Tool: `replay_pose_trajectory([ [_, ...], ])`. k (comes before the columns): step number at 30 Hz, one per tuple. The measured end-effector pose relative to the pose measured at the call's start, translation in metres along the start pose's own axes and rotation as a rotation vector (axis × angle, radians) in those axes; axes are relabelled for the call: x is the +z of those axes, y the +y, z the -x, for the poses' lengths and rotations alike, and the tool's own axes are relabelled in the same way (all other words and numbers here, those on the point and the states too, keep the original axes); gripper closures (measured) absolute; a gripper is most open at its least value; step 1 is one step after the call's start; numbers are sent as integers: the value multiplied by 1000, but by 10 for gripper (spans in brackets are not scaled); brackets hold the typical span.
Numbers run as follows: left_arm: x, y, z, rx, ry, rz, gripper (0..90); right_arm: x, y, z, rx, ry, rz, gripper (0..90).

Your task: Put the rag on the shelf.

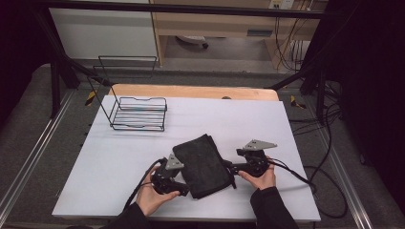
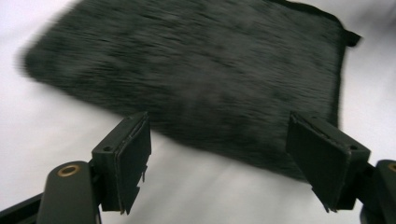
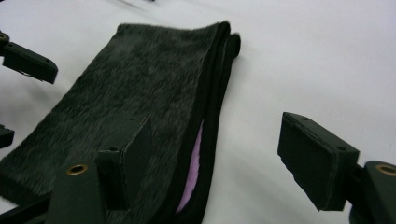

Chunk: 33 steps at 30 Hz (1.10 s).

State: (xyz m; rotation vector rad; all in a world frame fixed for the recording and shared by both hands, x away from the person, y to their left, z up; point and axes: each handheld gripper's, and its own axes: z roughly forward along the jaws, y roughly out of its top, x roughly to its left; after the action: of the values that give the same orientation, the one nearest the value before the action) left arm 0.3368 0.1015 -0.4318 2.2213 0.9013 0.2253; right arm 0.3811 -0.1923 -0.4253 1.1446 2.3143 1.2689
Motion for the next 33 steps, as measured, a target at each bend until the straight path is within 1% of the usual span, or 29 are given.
replay_pose_trajectory([
  [2,4,-2,5,7,-8,-18,248,-1,-6,-1,-2,15,-10,272],
  [3,6,-3,7,4,-14,-21,299,0,-11,-2,-4,17,-25,287],
  [5,8,-6,9,-13,-17,-11,348,2,-14,-3,-16,5,-43,315],
  [6,7,-7,9,-18,-23,-8,348,2,-14,-3,-16,5,-43,315],
  [7,7,-8,9,-30,-31,-1,400,4,-15,-3,-21,7,-47,342],
  [8,6,-8,9,-34,-38,-2,424,6,-16,-5,-11,16,-46,383],
  [9,6,-9,10,-41,-43,2,424,6,-16,-5,-11,16,-46,383],
  [11,6,-11,10,-54,-54,3,469,7,-17,-6,-4,15,-55,429],
  [12,6,-11,10,-61,-56,5,487,7,-17,-6,-8,7,-57,445],
  [13,5,-12,11,-64,-59,3,520,9,-18,-5,-20,-2,-72,484],
  [14,5,-12,12,-68,-62,6,520,9,-18,-5,-20,-2,-72,484],
  [15,4,-12,14,-71,-64,8,548,12,-20,-6,-24,0,-86,516],
  [16,4,-12,15,-65,-67,6,554,13,-20,-7,-19,5,-88,528],
  [17,4,-13,16,-70,-70,12,554,13,-20,-7,-19,5,-88,528],
  [19,3,-14,18,-73,-77,16,558,13,-21,-8,-11,14,-93,558],
  [21,4,-15,20,-71,-80,19,555,15,-22,-8,-7,16,-103,577],
  [23,5,-16,22,-79,-92,22,551,16,-22,-8,-7,19,-106,585],
  [24,5,-16,22,-84,-99,22,535,17,-23,-9,2,25,-113,607],
  [27,9,-16,27,-85,-85,25,539,18,-23,-9,16,41,-123,649],
  [28,9,-15,29,-69,-75,21,544,18,-23,-9,20,42,-125,654],
  [30,10,-15,30,-60,-65,15,551,18,-23,-9,25,43,-125,659],
  [33,10,-13,31,-59,-63,8,634,18,-22,-9,45,47,-131,687],
])
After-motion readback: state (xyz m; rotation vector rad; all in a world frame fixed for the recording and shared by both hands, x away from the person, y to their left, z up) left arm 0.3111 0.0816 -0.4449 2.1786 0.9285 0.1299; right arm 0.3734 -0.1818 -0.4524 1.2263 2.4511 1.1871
